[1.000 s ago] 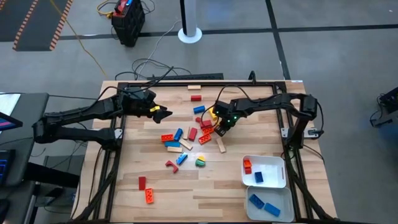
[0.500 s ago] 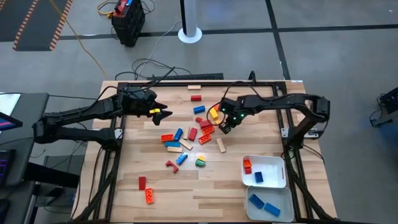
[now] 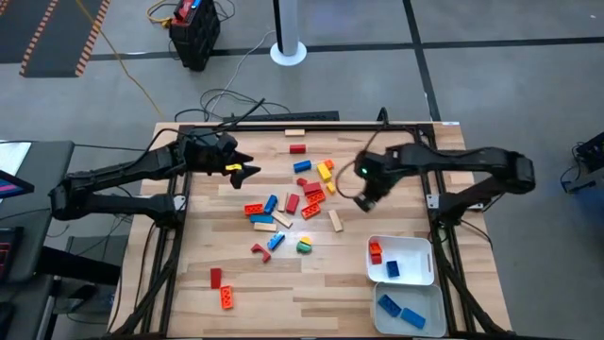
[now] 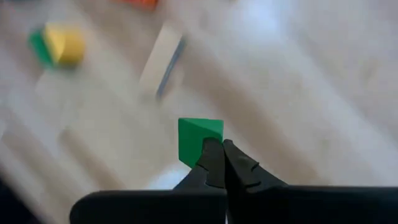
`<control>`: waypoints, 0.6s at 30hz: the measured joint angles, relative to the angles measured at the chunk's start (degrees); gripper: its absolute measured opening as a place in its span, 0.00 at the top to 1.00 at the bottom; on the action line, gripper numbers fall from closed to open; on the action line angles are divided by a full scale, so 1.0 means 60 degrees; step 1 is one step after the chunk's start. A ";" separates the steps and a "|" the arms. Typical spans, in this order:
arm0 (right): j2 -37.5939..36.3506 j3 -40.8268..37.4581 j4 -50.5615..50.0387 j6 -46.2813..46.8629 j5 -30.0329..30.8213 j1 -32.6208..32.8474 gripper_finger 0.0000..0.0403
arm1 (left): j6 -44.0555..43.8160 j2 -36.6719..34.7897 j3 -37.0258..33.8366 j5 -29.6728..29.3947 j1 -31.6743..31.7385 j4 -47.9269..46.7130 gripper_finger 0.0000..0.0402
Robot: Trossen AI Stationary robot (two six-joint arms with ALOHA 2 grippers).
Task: Sort blocks by size
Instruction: Put the small green block into the white bin
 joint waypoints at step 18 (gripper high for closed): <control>-0.1126 -0.0310 -0.1013 0.4499 0.0072 0.5614 0.86 | 0.0893 -0.0004 0.0000 -0.0408 0.0327 0.2861 0.34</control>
